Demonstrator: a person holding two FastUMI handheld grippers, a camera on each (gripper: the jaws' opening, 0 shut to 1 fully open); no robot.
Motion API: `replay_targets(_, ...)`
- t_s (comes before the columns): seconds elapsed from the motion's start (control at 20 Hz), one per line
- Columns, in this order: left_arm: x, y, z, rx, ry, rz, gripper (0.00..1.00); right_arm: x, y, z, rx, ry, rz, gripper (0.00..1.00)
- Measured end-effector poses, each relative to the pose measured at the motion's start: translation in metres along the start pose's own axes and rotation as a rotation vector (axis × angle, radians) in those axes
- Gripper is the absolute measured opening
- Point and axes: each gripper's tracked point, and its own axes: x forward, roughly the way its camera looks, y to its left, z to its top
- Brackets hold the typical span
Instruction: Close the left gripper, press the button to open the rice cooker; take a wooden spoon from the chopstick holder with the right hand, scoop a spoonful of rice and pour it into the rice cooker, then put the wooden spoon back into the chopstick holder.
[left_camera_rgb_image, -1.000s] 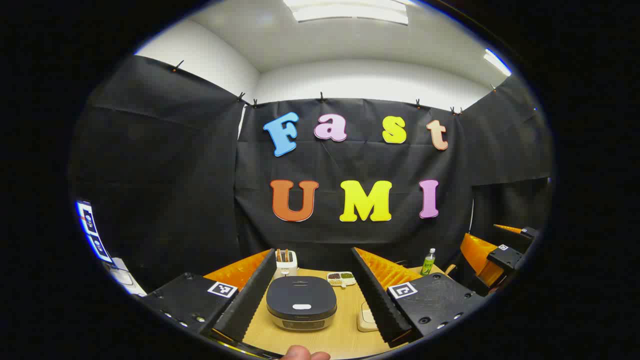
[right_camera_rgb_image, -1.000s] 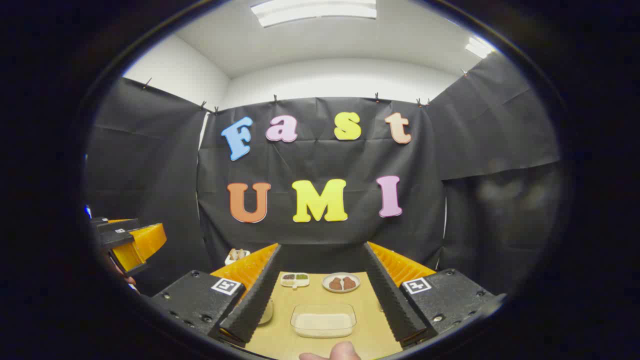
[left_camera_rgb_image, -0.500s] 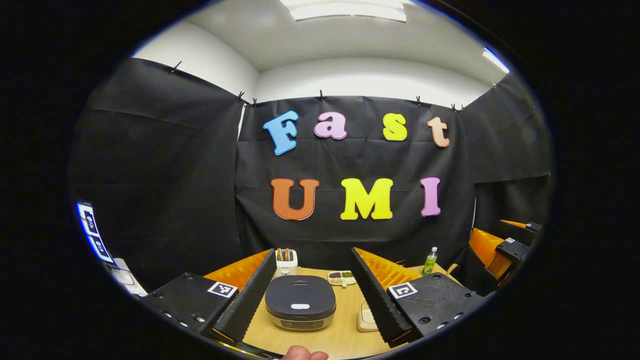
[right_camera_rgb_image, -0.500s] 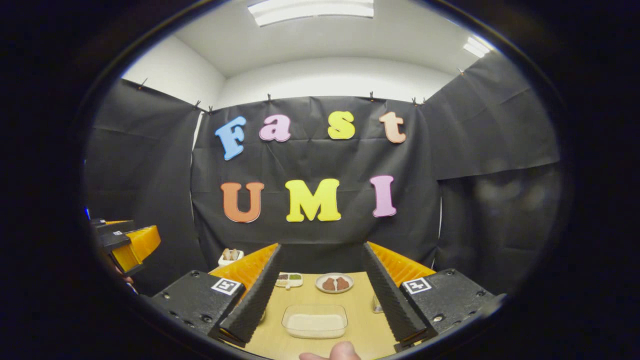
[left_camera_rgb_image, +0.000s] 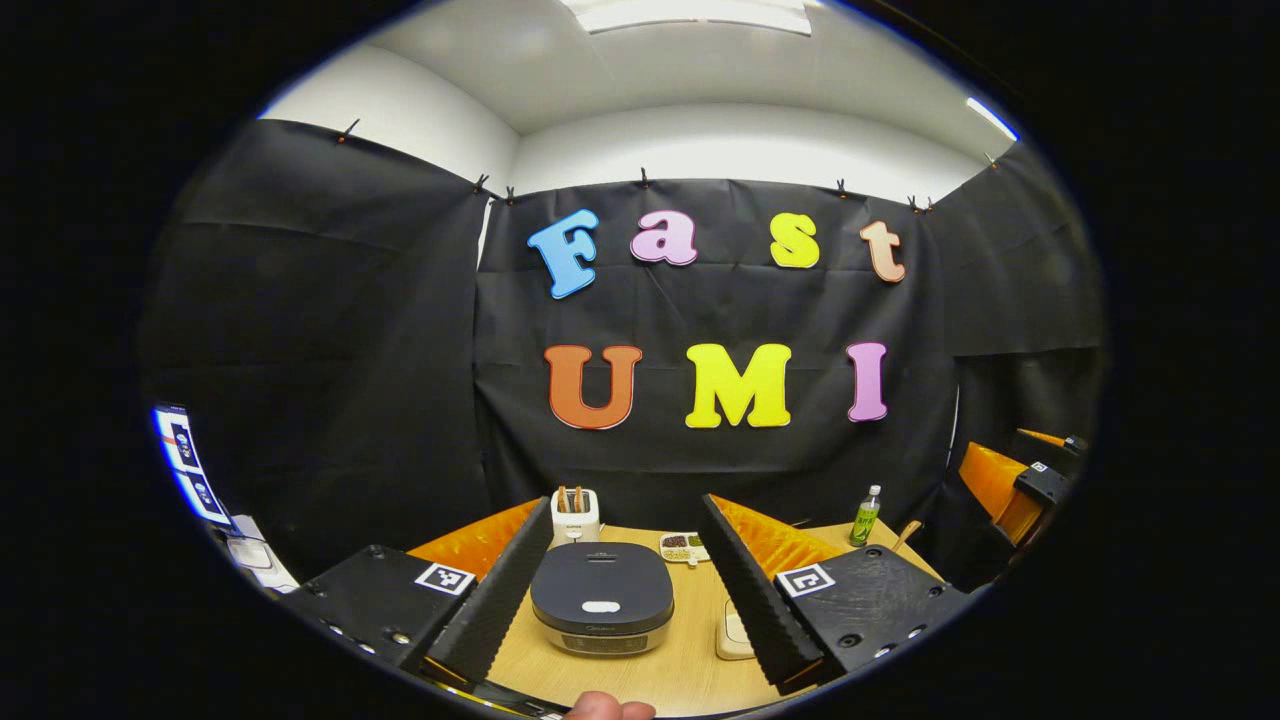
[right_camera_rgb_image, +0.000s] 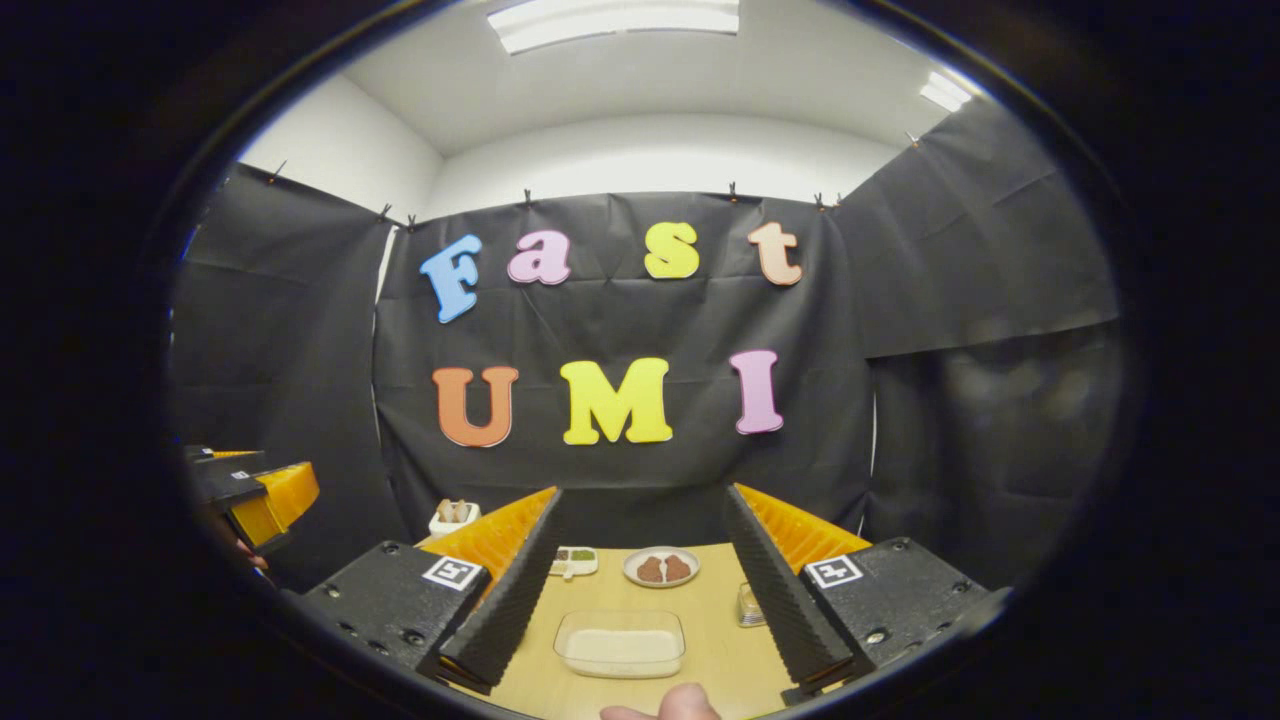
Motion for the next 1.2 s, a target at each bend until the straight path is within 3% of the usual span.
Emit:
replay_targets(0.5,0.026,-0.004,-0.031,-0.018,0.124,-0.012,0.94,0.025,-0.019,-0.007,-0.011,0.013,0.026,1.0)
replay_targets(1.05,0.079,0.015,-0.142,-0.094,0.555,0.011,0.93,0.079,-0.06,-0.046,0.035,0.104,0.053,1.0)
replay_targets(1.2,0.103,0.025,-0.176,-0.111,0.655,0.038,0.66,0.092,-0.074,-0.057,0.046,0.124,0.041,1.0)
